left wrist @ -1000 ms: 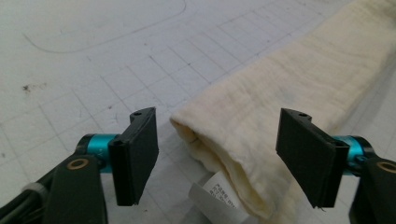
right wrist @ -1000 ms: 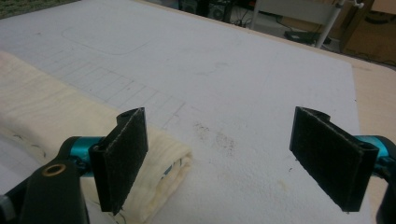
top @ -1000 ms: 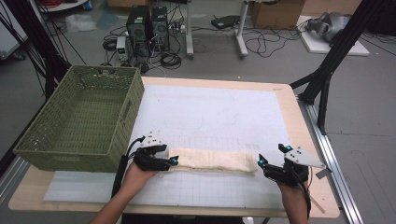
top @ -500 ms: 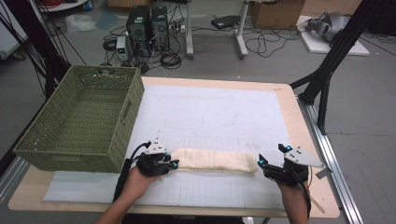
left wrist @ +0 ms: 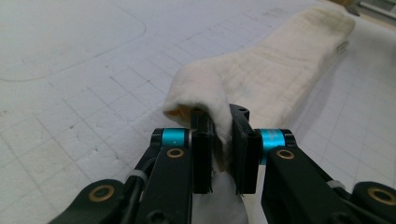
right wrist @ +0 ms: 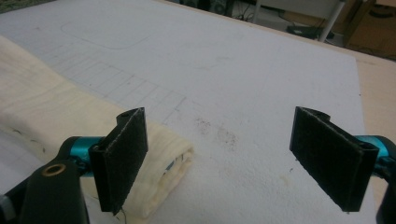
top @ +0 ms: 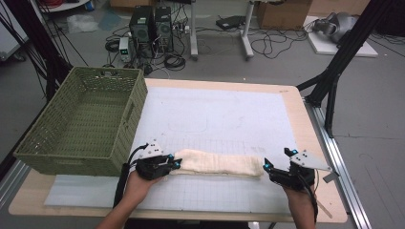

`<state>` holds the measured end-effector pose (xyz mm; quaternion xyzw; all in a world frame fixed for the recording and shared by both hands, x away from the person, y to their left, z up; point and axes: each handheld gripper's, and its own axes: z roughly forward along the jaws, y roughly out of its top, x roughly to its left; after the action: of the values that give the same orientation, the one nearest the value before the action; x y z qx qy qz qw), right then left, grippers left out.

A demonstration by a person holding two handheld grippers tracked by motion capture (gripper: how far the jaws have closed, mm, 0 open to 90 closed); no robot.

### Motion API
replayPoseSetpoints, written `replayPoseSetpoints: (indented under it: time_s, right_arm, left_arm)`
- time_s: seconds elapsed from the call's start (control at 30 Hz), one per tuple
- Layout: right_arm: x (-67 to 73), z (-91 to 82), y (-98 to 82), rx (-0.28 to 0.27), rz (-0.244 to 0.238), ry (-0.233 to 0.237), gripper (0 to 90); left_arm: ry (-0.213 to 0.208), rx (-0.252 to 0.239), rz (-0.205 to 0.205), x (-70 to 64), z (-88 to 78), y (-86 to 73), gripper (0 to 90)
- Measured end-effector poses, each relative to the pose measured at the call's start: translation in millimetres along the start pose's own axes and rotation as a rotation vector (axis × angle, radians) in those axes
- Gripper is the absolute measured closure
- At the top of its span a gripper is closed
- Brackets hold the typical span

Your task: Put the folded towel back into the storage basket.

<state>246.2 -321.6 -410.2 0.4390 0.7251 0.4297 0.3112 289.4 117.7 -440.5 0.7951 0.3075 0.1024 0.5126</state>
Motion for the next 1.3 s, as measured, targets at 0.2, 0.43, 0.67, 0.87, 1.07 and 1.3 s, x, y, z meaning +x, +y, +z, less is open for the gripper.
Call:
replayPoseSetpoints:
  time_s: [0.2, 0.43, 0.67, 0.87, 1.07, 1.3]
  right_arm:
    - [1.0, 10.7, -4.5, 0.056, 0.007, 0.024, 15.5]
    - [5.3, 21.2, -9.1, 0.127, 0.018, 0.062, 20.5]
    - [10.5, 28.3, -11.9, 0.164, 0.018, 0.120, 31.1]
    - [14.0, 35.8, -15.4, 0.220, 0.041, 0.150, 38.3]
    - [13.0, 42.9, -19.3, 0.282, 0.065, 0.202, 50.0]
    - [15.6, 43.2, -15.6, 0.309, 0.068, 0.273, 78.2]
  left_arm:
    - [-0.004, -0.040, 0.004, -1.6, -4.6, 1.7, 79.7]
    - [-0.002, -0.050, 0.024, -2.2, -6.9, 1.6, 79.6]
    - [-0.001, -0.048, 0.039, -2.6, -7.9, 1.0, 79.1]
    - [0.006, -0.049, 0.070, -4.3, -8.7, 0.2, 79.1]
    - [0.012, -0.054, 0.098, -6.9, -9.1, -0.7, 79.2]
    - [0.017, -0.059, 0.110, -7.9, -11.2, -0.9, 79.5]
